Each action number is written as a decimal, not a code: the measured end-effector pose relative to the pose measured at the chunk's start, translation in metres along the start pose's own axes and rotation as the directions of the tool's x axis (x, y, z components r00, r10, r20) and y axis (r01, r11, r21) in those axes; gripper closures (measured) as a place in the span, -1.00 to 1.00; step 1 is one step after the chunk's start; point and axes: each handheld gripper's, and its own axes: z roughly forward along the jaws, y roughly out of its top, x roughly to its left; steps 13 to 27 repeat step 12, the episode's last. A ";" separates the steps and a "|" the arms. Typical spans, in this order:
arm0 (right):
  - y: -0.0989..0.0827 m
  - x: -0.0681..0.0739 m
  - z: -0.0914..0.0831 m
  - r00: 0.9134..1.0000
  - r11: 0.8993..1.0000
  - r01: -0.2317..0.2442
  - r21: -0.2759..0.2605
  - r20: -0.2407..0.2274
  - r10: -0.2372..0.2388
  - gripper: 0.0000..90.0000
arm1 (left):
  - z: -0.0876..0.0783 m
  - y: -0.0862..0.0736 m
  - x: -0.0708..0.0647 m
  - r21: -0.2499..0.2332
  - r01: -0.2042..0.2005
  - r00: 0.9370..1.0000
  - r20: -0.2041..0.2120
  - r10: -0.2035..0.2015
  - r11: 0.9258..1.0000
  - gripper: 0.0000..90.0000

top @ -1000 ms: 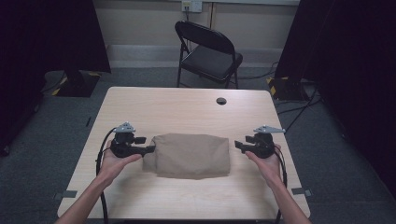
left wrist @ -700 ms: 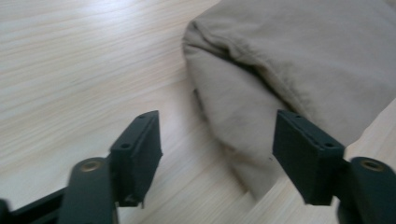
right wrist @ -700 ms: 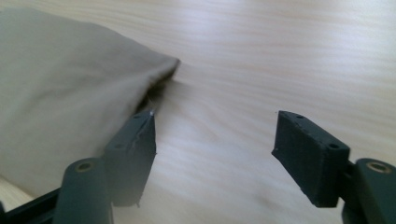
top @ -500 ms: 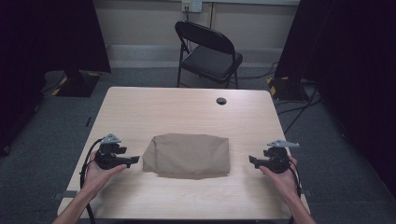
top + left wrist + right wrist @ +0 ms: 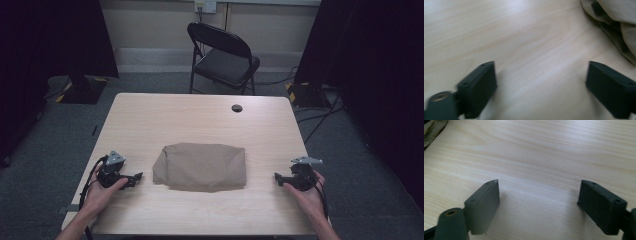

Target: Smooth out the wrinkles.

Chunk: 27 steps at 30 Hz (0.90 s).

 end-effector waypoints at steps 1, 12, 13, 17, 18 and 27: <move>-0.002 0.000 0.000 1.000 1.000 -0.007 -0.017 0.002 0.007 -0.66 | 0.000 0.000 -0.001 -0.001 0.003 1.000 -0.006 -0.003 1.000 -0.86; -0.007 0.003 0.002 1.000 0.998 -0.015 -0.065 0.013 0.016 -0.71 | 0.002 0.001 -0.010 0.000 0.043 0.998 -0.048 -0.043 0.999 -0.88; -0.007 0.003 0.002 1.000 0.998 -0.015 -0.065 0.013 0.016 -0.71 | 0.002 0.001 -0.010 0.000 0.043 0.998 -0.048 -0.043 0.999 -0.88; -0.007 0.003 0.002 1.000 0.998 -0.015 -0.065 0.013 0.016 -0.71 | 0.002 0.001 -0.010 0.000 0.043 0.998 -0.048 -0.043 0.999 -0.88; -0.007 0.003 0.002 1.000 0.998 -0.015 -0.065 0.013 0.016 -0.71 | 0.002 0.001 -0.010 0.000 0.043 0.998 -0.048 -0.043 0.999 -0.88; -0.007 0.003 0.002 1.000 0.998 -0.015 -0.065 0.013 0.016 -0.71 | 0.002 0.001 -0.010 0.000 0.043 0.998 -0.048 -0.043 0.999 -0.88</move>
